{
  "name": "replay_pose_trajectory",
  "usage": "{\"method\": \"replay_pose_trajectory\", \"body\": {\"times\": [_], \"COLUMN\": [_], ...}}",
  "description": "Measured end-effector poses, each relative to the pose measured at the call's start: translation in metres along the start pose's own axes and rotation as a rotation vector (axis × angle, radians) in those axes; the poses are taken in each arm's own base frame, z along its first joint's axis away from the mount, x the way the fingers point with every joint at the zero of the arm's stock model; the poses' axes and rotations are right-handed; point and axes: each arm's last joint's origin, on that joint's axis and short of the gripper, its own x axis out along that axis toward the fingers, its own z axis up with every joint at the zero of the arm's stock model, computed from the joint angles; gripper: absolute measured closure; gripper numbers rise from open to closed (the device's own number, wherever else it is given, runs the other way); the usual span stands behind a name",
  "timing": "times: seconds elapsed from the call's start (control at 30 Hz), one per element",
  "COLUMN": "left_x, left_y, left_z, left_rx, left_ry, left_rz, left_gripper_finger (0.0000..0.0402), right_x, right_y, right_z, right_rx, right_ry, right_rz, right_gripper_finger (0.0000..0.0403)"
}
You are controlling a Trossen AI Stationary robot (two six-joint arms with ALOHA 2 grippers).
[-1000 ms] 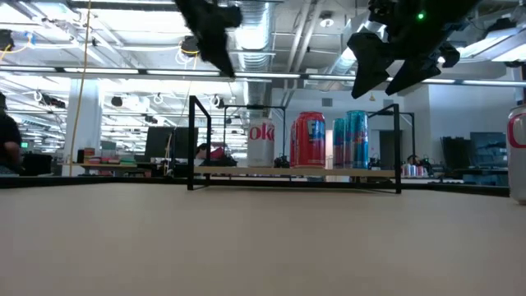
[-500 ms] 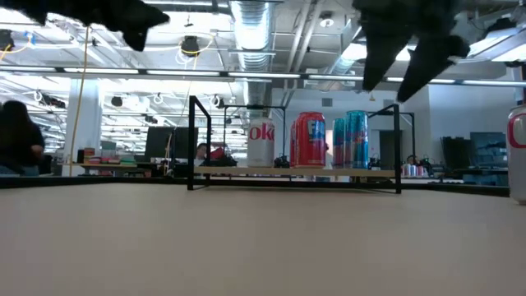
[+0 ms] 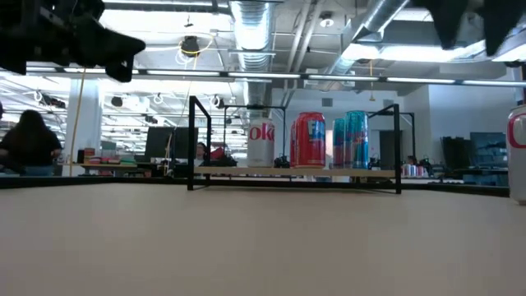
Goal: Place canned beverage on shelf
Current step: Put the silver soda can on the shelf aligned with the other silver soda can on the shelf
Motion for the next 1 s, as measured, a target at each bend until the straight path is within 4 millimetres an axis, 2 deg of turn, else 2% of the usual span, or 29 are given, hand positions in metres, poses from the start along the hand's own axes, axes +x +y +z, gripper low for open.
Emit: {"method": "replay_pose_trajectory", "body": {"times": [0.2,0.43,0.63,1.0], "left_x": [0.001,0.001,0.001,0.001], "left_y": [0.001,0.001,0.001,0.001], "left_z": [-0.005,-0.005,-0.005,-0.007], "left_rx": [0.029,0.041,0.038,0.069], "left_ry": [0.022,0.022,0.025,0.047], "left_rz": [0.003,0.004,0.005,0.010], "left_gripper_finger": [0.0401,0.0401,0.0401,0.0401], "right_x": [0.009,0.019,0.035,0.055], "right_y": [-0.022,-0.048,-0.066,-0.066], "right_z": [-0.025,-0.044,-0.046,-0.042], "right_rx": [0.128,0.345,0.386,0.397], "right_ry": [0.083,0.044,0.007,-0.045], "right_rz": [-0.034,-0.050,-0.090,-0.121], "right_gripper_finger": [0.0007,0.0007,0.0007,0.0007]}}
